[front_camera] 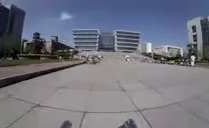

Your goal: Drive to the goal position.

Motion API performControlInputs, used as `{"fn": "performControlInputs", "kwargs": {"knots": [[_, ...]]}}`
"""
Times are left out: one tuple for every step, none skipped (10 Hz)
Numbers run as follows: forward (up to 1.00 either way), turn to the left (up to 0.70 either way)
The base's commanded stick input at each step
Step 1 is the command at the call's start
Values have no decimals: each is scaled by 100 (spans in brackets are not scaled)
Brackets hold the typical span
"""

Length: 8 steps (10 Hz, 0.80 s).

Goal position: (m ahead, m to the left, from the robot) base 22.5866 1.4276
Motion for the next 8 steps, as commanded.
{"fn": "performControlInputs", "kwargs": {"knots": [[50,0],[50,0],[50,0],[50,0],[50,0],[50,0],[50,0],[50,0]]}}
